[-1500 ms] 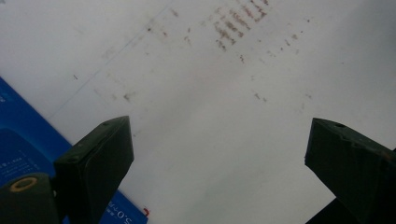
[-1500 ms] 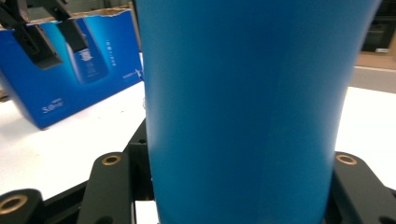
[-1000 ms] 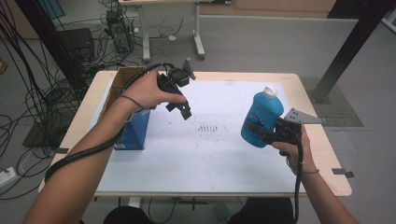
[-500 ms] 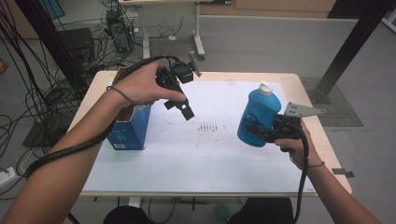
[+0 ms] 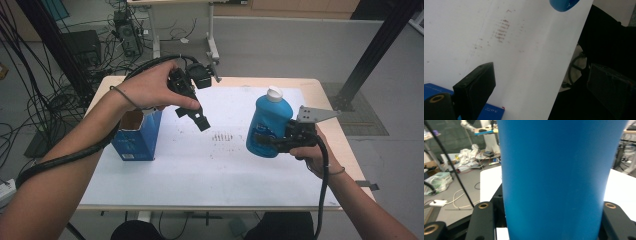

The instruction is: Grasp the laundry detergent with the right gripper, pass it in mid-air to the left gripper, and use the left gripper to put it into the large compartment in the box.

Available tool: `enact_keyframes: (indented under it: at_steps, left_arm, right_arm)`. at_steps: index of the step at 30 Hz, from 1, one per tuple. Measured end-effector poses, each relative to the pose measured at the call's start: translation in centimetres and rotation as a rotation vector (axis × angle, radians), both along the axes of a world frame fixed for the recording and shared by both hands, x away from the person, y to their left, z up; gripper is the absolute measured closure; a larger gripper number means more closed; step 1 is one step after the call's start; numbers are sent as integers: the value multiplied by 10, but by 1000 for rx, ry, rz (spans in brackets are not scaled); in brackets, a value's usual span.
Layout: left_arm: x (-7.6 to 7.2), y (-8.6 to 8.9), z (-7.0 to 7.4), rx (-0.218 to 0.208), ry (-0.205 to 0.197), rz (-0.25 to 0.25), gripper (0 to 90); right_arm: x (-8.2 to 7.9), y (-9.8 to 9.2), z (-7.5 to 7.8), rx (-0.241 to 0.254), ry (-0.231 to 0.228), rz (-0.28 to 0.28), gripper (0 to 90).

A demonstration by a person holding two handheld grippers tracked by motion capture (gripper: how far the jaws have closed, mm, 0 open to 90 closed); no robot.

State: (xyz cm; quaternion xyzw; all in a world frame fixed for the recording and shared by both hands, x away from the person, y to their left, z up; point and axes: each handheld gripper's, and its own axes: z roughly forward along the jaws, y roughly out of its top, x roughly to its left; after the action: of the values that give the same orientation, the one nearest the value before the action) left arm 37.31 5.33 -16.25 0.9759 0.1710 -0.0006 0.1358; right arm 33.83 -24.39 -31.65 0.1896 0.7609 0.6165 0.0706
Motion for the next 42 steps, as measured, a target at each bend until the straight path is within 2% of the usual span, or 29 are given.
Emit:
enact_keyframes:
  at_steps: [5, 7, 12, 30, 42]
  left_arm:
    - [-5, -3, 5, -5, 3, -28, 84]
    - [-8, -5, 7, 15, 2, -44, 84]
    - [-12, -9, 9, 19, 1, -62, 84]
    - [-29, -30, 16, 28, 6, -131, 83]
    - [-39, -45, 19, 50, 12, -200, 85]
  right_arm:
    - [0, 9, 3, -15, -8, 47, 431]
    - [0, 12, 3, -23, -10, 67, 431]
    - [-2, 21, 5, -40, -16, 116, 431]
    - [-10, 52, 10, -58, -35, 244, 431]
    - [-13, 64, 15, -73, -55, 297, 430]
